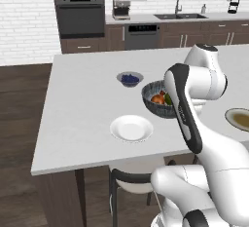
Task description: Pick the chicken drumstick and lime from their plates and place them in the bowl. Then put the bowl in the fridge.
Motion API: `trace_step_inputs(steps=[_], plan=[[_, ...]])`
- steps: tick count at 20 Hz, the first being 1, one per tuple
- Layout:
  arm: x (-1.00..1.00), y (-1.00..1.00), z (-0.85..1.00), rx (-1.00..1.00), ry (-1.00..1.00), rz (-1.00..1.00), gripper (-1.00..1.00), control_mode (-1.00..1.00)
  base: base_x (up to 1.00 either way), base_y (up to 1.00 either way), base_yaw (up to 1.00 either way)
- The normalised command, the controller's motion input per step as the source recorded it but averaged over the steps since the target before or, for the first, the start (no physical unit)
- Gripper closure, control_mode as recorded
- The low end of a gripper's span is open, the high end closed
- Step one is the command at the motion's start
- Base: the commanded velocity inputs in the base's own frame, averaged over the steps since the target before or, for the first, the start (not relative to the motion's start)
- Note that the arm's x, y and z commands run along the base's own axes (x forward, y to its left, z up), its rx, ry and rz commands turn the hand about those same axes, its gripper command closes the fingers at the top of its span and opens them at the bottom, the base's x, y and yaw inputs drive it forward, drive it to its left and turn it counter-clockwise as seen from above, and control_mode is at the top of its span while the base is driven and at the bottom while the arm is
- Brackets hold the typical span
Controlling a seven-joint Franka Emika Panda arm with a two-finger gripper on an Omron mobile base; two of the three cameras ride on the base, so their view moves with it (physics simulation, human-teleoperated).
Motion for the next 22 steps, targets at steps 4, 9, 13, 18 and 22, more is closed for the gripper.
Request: trace_step_inputs(steps=[4,9,13,18,22], plan=[[0.0,0.0,0.0,0.0,0.0,0.0,1.0,1.0,-0.48,-0.3,-0.02],[0.0,0.0,0.0,0.0,0.0,0.0,1.0,1.0,-0.99,-1.0,-0.11],[0.0,0.0,0.0,0.0,0.0,0.0,1.0,1.0,-0.34,-1.0,-0.23],[0.0,0.0,0.0,0.0,0.0,0.0,1.0,1.0,0.01,-0.82,-0.67],[0.0,0.0,0.0,0.0,0.0,0.0,1.0,1.0,0.0,-0.39,-0.86]])
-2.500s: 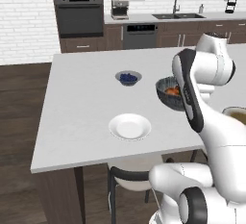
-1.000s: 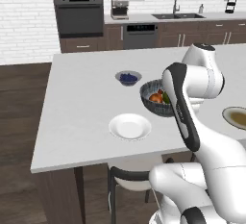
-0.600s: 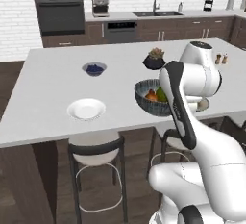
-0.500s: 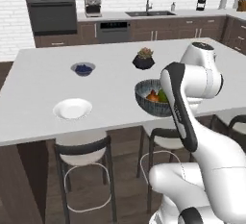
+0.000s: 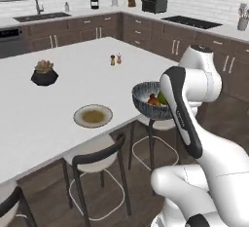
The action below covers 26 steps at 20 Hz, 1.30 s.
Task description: Pick the chicken drumstick and lime from their plates and place them in the bowl. Then put the bowl in the fridge.
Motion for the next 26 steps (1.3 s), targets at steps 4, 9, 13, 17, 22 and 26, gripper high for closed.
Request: trace_step_inputs(steps=[4,9,13,17,22,26], plan=[[0.0,0.0,0.0,0.0,0.0,0.0,1.0,1.0,0.0,-0.47,-0.83],[0.0,0.0,0.0,0.0,0.0,0.0,1.0,1.0,0.0,-0.47,-0.83],[0.0,0.0,0.0,0.0,0.0,0.0,1.0,1.0,0.05,-0.45,-0.8],[0.0,0.0,0.0,0.0,0.0,0.0,1.0,1.0,0.87,-0.06,-0.53],[0.0,0.0,0.0,0.0,0.0,0.0,1.0,1.0,1.0,0.04,-0.37],[0.0,0.0,0.0,0.0,0.0,0.0,1.0,1.0,1.0,0.38,-0.29]])
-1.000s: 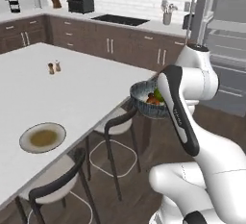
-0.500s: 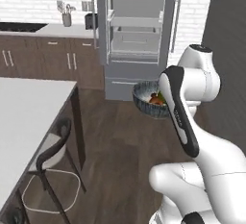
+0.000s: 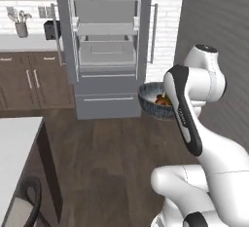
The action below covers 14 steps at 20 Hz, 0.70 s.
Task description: Pick the chicken drumstick and lime from their plates and place them in the bowl. Then put the bowl in the fridge.
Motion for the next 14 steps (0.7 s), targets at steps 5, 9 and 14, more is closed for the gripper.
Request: trace_step_inputs(steps=[5,9,14], plan=[[0.0,0.0,0.0,0.0,0.0,0.0,1.0,1.0,1.0,0.77,-0.26],[0.0,0.0,0.0,0.0,0.0,0.0,1.0,1.0,1.0,0.3,-0.16],[0.0,0.0,0.0,0.0,0.0,0.0,1.0,1.0,0.82,-0.02,-0.05]])
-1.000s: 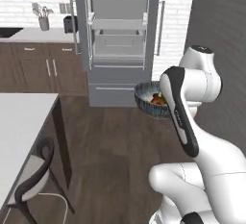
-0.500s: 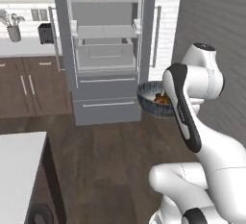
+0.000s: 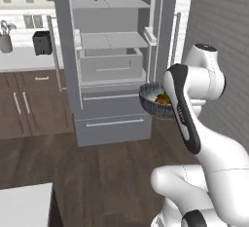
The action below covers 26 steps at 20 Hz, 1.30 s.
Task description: Pick the chicken drumstick and lime from their plates and place them in the bowl. Then put the bowl in the fridge.
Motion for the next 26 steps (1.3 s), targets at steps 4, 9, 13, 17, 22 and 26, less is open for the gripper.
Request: trace_step_inputs(steps=[4,9,13,17,22,26], plan=[[0.0,0.0,0.0,0.0,0.0,0.0,1.0,1.0,0.72,0.15,-0.05],[0.0,0.0,0.0,0.0,0.0,0.0,1.0,1.0,0.95,0.15,-0.12],[0.0,0.0,0.0,0.0,0.0,0.0,1.0,1.0,1.0,0.49,-0.11],[0.0,0.0,0.0,0.0,0.0,0.0,1.0,1.0,1.0,0.73,-0.01],[0.0,0.0,0.0,0.0,0.0,0.0,1.0,1.0,1.0,0.09,0.0],[0.0,0.0,0.0,0.0,0.0,0.0,1.0,1.0,1.0,-0.19,0.0]])
